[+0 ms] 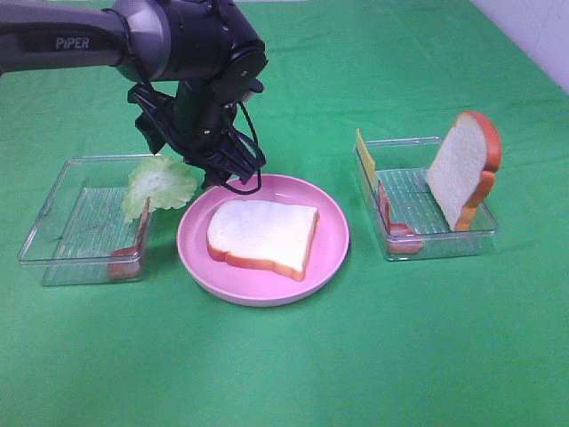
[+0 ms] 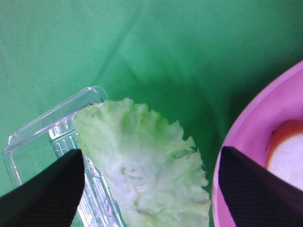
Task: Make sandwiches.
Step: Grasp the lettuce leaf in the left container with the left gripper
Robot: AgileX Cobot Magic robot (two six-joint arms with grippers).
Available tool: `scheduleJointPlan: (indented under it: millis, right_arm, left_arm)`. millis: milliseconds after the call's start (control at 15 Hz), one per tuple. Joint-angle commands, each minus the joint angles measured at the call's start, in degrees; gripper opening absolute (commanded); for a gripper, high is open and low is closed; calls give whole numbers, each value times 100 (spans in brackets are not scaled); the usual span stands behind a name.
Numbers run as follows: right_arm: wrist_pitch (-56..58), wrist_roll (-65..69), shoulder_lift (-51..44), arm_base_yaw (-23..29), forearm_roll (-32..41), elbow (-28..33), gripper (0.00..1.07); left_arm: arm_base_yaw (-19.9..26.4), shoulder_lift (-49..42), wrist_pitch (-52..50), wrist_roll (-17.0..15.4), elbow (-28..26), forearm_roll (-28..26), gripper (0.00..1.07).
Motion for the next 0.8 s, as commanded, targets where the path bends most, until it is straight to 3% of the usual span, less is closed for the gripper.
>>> scheduleJointPlan:
  millis: [67, 533, 800]
  right_arm:
    - [-46, -57, -80, -34, 0, -6, 76]
    - [-46, -57, -80, -34, 0, -6, 76]
    - [-46, -57, -80, -34, 0, -6, 76]
  left_arm:
    - [-29, 23, -34, -80, -17, 29, 75]
    - [-29, 206, 212, -57, -17, 413, 75]
    - [-29, 206, 143, -57, -17, 309, 75]
